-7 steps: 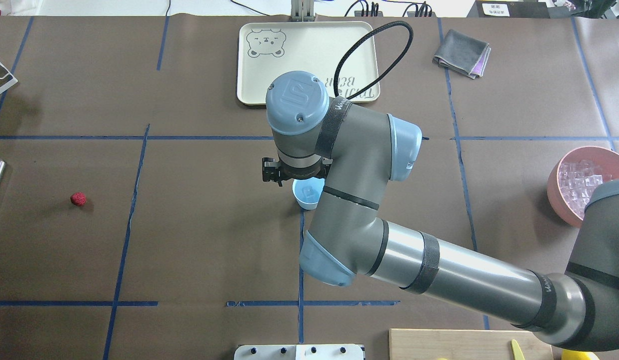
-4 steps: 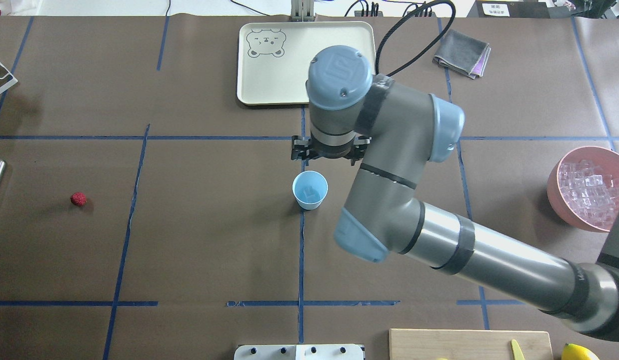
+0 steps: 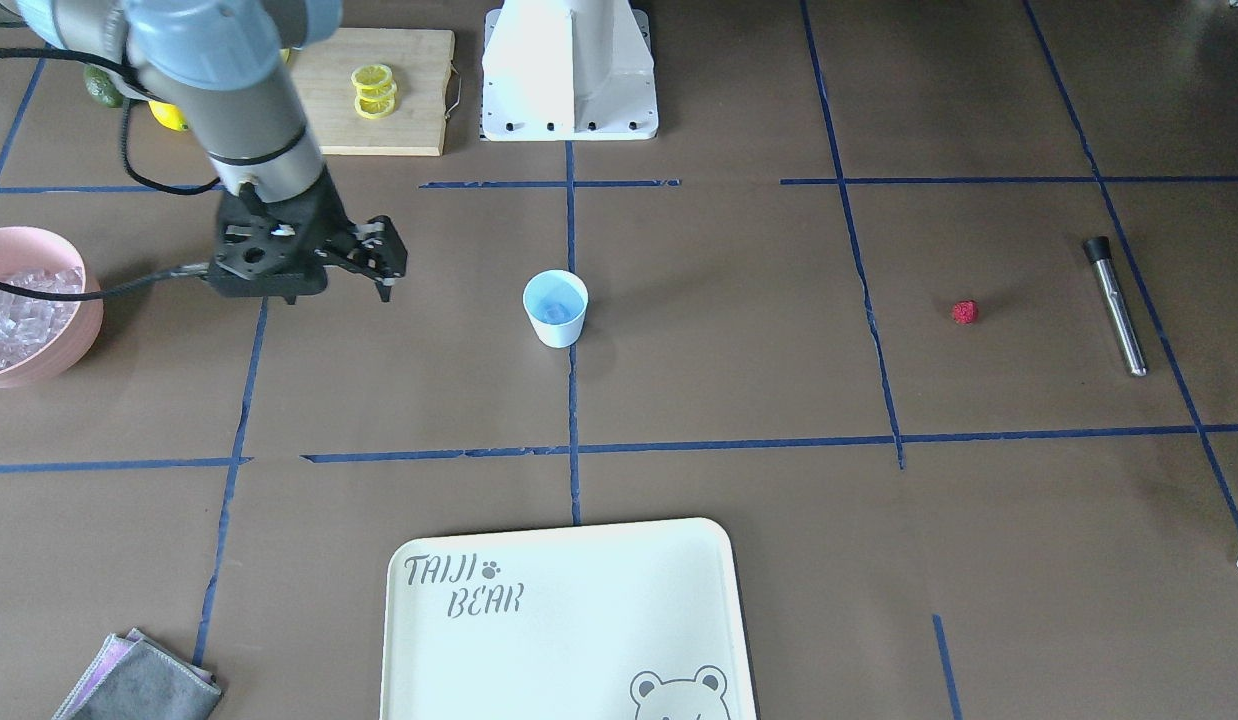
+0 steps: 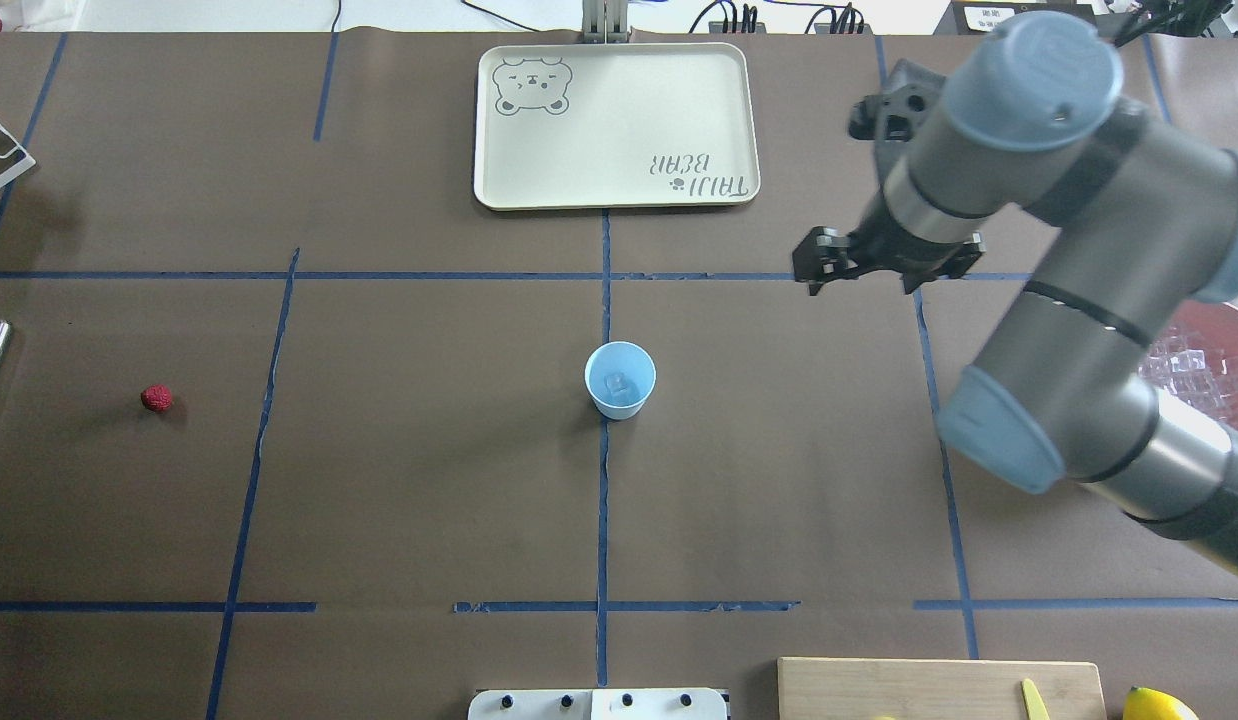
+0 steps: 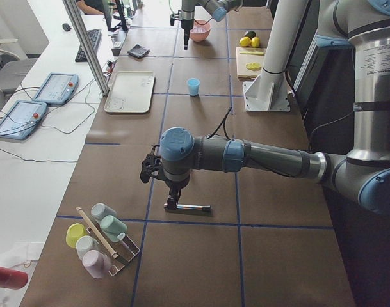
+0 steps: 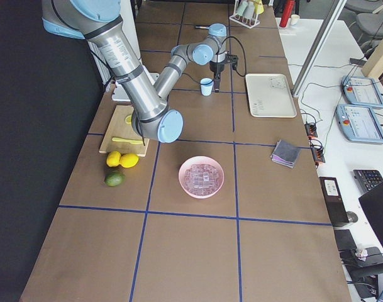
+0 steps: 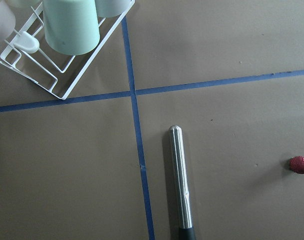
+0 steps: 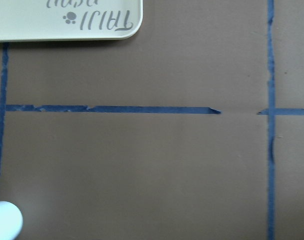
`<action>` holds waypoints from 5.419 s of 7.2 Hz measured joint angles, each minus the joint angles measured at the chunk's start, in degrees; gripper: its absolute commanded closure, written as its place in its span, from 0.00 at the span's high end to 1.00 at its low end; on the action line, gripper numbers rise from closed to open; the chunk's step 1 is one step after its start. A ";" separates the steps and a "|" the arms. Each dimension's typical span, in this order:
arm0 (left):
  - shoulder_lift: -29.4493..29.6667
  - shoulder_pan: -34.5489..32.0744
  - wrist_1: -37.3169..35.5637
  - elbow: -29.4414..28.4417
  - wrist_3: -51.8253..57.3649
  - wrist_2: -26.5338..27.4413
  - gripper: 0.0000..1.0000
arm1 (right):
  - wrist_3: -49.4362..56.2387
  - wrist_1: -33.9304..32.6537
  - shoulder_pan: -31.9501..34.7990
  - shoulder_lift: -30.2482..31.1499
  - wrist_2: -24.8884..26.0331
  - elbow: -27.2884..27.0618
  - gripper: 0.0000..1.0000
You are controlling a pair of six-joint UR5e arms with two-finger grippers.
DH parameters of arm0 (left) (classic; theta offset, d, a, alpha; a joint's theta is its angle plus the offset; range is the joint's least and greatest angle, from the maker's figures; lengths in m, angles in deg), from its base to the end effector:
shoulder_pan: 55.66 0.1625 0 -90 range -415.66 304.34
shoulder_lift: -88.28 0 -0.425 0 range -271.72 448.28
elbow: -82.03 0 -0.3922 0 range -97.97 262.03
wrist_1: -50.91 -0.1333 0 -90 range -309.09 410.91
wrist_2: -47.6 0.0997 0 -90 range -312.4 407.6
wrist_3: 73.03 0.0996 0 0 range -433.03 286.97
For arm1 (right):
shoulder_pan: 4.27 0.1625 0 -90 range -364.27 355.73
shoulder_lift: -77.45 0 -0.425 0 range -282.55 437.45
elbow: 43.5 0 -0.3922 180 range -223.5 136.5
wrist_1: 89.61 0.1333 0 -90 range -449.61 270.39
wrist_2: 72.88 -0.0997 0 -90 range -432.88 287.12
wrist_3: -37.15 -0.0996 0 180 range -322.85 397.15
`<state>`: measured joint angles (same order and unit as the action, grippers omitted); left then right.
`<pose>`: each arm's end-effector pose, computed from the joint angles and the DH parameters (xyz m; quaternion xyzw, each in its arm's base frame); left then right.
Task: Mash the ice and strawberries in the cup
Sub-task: 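Move the right gripper back over the pink bowl, then lower the right gripper into the bowl and grasp a third ice cube, then lift the ice cube with the right gripper out of the pink bowl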
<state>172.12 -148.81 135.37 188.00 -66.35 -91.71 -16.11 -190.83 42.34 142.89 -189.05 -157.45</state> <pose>-0.0822 -0.4413 0.5756 0.0694 0.4124 0.0435 0.9073 -0.3266 -0.4756 0.2660 0.0468 -0.3752 0.0073 0.9257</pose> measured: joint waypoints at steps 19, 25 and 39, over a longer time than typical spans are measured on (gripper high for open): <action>-0.07 -0.01 0.00 1.67 -1.00 0.00 1.00 | 25.81 22.36 14.62 29.98 -4.95 10.14 0.75; -0.08 -0.01 0.00 1.78 -1.05 0.00 1.00 | 25.83 22.31 15.14 29.99 -5.29 11.08 0.73; 0.00 0.06 0.00 2.98 -2.69 0.00 1.00 | 25.92 16.79 24.06 30.06 -11.22 5.30 0.00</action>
<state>172.11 -148.75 135.38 190.98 -69.04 -91.71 9.81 -174.04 66.39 172.95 -200.27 -152.15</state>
